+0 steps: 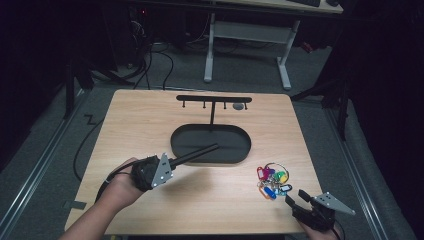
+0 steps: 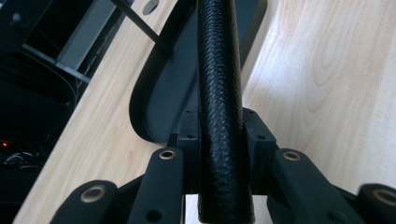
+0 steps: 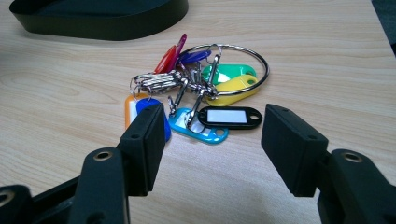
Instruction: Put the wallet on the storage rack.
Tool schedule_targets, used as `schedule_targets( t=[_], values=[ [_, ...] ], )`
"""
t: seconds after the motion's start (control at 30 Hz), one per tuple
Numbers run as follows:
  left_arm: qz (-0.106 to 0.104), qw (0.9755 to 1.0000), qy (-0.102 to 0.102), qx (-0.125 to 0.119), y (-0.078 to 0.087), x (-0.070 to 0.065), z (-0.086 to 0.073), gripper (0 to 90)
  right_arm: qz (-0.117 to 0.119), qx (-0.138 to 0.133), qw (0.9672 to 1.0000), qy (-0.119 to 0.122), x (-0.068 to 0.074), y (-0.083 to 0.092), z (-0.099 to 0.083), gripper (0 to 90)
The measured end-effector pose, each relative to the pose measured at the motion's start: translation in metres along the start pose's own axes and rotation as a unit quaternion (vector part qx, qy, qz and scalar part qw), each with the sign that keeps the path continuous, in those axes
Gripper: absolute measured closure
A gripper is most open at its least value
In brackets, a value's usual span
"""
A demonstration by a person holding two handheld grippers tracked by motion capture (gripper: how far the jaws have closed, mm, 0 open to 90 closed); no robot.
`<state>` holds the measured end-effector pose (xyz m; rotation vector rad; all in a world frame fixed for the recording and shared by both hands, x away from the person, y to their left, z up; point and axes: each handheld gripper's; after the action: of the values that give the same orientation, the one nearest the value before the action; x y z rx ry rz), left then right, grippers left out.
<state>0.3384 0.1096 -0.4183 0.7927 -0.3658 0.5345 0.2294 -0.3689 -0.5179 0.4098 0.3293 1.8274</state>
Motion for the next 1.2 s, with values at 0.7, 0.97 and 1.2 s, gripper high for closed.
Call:
schedule_targets(
  t=[0.7, 0.97, 1.2],
  values=[
    [-0.009, 0.9980, -0.060, -0.020, -0.071, 0.034, 0.026, 73.4, -0.010, -0.003, 0.9999, -0.010, -0.005, 0.009, -0.003, 40.3],
    [-0.014, 0.9979, -0.061, -0.018, -0.096, 0.043, 0.024, 73.4, -0.008, -0.003, 0.9999, -0.010, -0.005, 0.010, -0.004, 40.4],
    [-0.017, 0.9982, -0.056, -0.008, -0.115, 0.049, 0.015, 73.4, -0.007, -0.003, 0.9999, -0.008, -0.006, 0.010, -0.004, 40.4]
  ],
)
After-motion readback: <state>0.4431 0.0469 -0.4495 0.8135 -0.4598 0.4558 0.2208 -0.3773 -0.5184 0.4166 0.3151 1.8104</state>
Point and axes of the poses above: each handheld gripper's, and its own axes: y roughly backward along the jaws, z roughly out of its top, x roughly to its left, and after that the axes turned 7 degrees about -x, right-handed
